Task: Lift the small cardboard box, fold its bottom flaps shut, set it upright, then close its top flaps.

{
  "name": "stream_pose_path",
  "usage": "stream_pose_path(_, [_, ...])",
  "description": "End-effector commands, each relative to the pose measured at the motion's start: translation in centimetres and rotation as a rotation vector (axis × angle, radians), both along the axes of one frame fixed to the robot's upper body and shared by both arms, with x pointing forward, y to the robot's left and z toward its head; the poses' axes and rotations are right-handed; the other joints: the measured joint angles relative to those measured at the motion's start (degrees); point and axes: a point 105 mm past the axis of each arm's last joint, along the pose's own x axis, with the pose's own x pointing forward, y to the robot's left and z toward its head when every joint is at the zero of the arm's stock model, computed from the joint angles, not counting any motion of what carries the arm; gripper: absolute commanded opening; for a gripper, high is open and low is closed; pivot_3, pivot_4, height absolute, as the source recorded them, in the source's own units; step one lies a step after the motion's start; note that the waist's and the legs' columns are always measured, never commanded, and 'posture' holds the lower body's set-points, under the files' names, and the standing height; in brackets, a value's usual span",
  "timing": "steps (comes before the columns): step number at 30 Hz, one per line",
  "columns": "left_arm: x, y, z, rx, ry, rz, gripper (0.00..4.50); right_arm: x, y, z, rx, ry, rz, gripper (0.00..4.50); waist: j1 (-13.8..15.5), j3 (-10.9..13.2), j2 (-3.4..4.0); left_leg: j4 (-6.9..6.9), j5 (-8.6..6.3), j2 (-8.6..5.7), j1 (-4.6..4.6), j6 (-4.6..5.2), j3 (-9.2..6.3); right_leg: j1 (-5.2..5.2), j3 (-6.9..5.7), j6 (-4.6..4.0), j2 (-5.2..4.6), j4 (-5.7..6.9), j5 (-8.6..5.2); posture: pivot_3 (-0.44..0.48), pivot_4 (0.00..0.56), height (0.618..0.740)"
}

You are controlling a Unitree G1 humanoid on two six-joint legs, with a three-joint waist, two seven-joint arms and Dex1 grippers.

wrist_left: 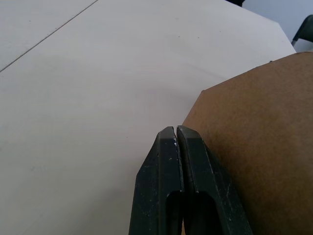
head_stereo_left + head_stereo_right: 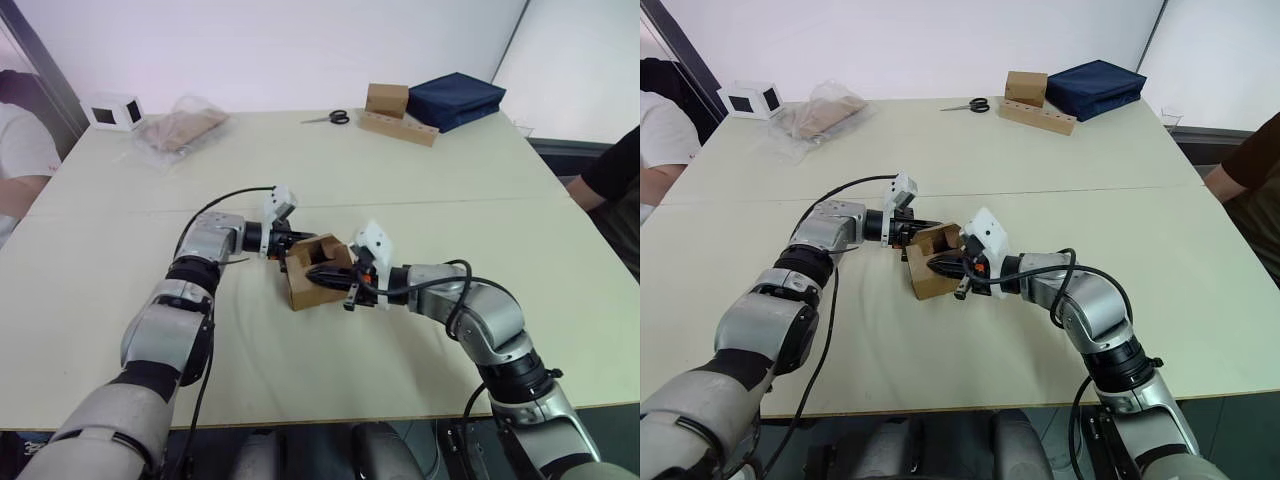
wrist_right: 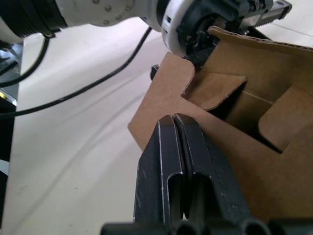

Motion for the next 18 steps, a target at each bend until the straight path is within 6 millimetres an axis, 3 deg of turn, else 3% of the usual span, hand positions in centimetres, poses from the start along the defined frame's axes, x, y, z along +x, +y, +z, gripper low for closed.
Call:
stream_pose_path(1, [0.1, 0.5, 1.1, 0.021, -0.041, -0.020, 0.04, 0.9, -0.2, -0.7, -0.045, 0.001, -0.045, 0.00, 0.0, 0.0, 0.00, 0.00, 0.00, 0.00, 0.00, 0.00, 0.00, 0.00, 0.00, 0.00, 0.00, 0.00, 0.00, 0.000, 0.150, 0.740])
stream_pose_path(13, [-0.5, 4.5, 2.4, 0.042, -0.086, -0.007, 0.04, 1.0, -0.3, -0.5, -0.042, -0.012, -0.051, 0.00, 0.0, 0.0, 0.00, 0.00, 0.00, 0.00, 0.01, 0.00, -0.02, 0.01, -0.01, 0.00, 0.00, 0.01, 0.00, 0.000, 0.150, 0.740])
stream_pose_path(18, [-1.4, 7.5, 4.9, -0.017, -0.116, 0.055, 0.04, 1.1, -0.6, -0.3, -0.037, -0.020, -0.067, 0.00, -0.2, 0.0, 0.01, 0.00, 0.00, 0.01, 0.01, 0.00, -0.02, 0.00, 0.00, 0.00, 0.01, 0.01, 0.00, 0.000, 0.150, 0.740])
